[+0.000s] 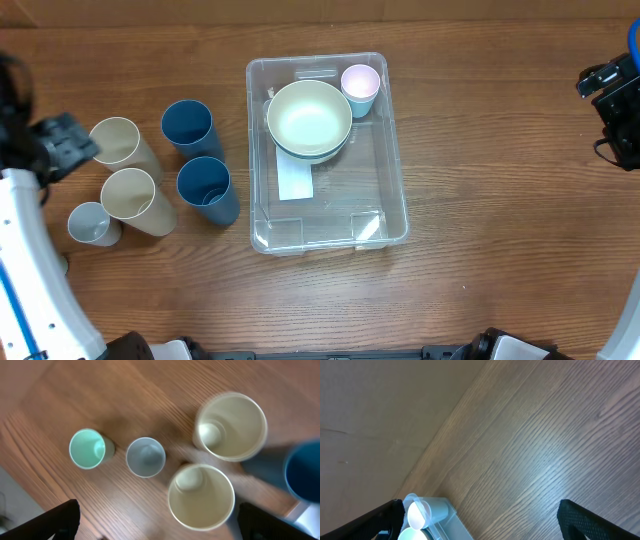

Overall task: Pack container
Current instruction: 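Grasp the mint cup with the left gripper and carry it to the bin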

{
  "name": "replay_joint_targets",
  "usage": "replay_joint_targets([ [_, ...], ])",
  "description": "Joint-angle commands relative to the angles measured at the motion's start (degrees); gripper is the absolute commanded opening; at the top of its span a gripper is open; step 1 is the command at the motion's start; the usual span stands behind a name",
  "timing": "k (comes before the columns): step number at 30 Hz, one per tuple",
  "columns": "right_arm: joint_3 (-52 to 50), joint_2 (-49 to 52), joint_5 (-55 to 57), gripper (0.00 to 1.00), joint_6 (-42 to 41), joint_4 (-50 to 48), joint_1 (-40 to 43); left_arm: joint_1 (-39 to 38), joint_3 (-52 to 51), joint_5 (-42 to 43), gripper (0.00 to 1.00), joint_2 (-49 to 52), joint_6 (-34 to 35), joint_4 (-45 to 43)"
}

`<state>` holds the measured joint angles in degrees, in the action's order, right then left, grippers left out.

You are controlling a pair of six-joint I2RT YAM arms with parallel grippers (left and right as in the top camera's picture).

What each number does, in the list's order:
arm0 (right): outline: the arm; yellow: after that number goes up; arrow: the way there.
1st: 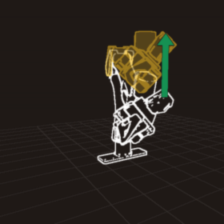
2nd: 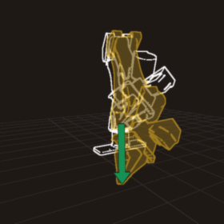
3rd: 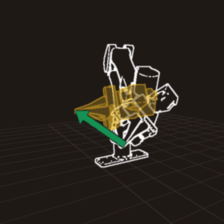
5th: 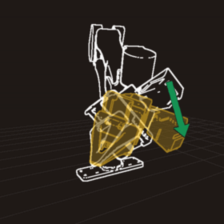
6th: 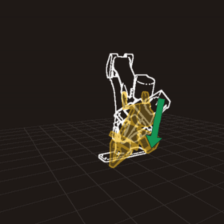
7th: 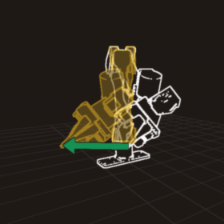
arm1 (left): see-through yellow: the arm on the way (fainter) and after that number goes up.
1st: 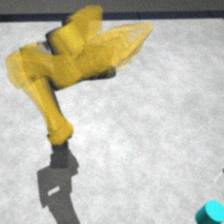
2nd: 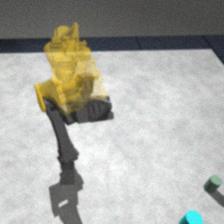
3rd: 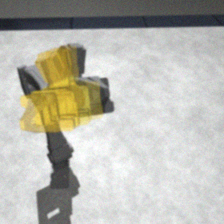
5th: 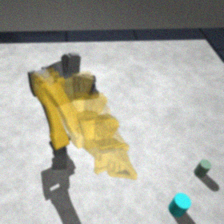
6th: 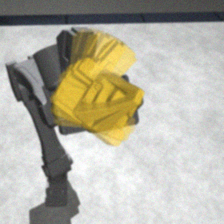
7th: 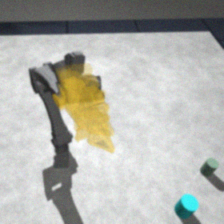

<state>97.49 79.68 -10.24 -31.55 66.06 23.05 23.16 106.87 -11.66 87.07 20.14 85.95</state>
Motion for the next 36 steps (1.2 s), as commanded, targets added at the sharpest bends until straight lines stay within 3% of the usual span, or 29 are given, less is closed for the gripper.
replay_joint_targets([
  [1,0.35,-0.15,0.04,1.00,-0.22,-0.31,-0.09,14.84,0.02,10.67,0.98,0.44,3.45,-1.40],
  [6,0.35,-0.15,0.04,1.00,-0.22,-0.31,-0.09,26.95,-6.60,8.68,1.00,5.88,13.40,-5.40],
  [10,0.35,-0.15,0.04,1.00,-0.20,-0.31,-0.09,33.53,-12.11,9.16,1.00,12.09,12.37,-7.93],
  [14,0.35,-0.15,0.04,1.00,-0.20,-0.31,-0.09,35.39,-20.68,9.16,0.71,15.39,8.55,-15.15],
  [17,0.35,-0.15,0.04,1.00,-0.22,-0.31,-0.09,35.43,-25.59,8.68,0.68,16.83,8.11,-20.24],
  [22,0.35,-0.15,0.04,1.00,-0.22,-0.31,-0.09,35.43,-35.17,5.97,0.46,17.09,8.11,-31.89],
  [23,0.35,-0.15,0.04,1.00,-0.20,-0.31,-0.09,35.43,-35.43,6.27,0.31,17.09,8.15,-32.20],
  [24,0.35,-0.15,0.04,1.00,-0.22,-0.31,-0.09,35.43,-34.69,10.34,0.04,17.07,8.00,-32.24],
  [28,0.35,-0.15,0.04,1.00,-0.20,-0.31,-0.09,35.43,-26.34,15.61,0.04,17.05,2.91,-26.38],
  [33,0.35,-0.15,0.04,1.00,-0.22,-0.31,-0.09,34.47,2.43,33.11,0.04,16.79,-0.11,-5.07],
  [36,0.35,-0.15,0.04,1.00,-0.20,-0.31,-0.09,28.24,14.60,42.77,0.04,14.10,-5.77,1.53],
])
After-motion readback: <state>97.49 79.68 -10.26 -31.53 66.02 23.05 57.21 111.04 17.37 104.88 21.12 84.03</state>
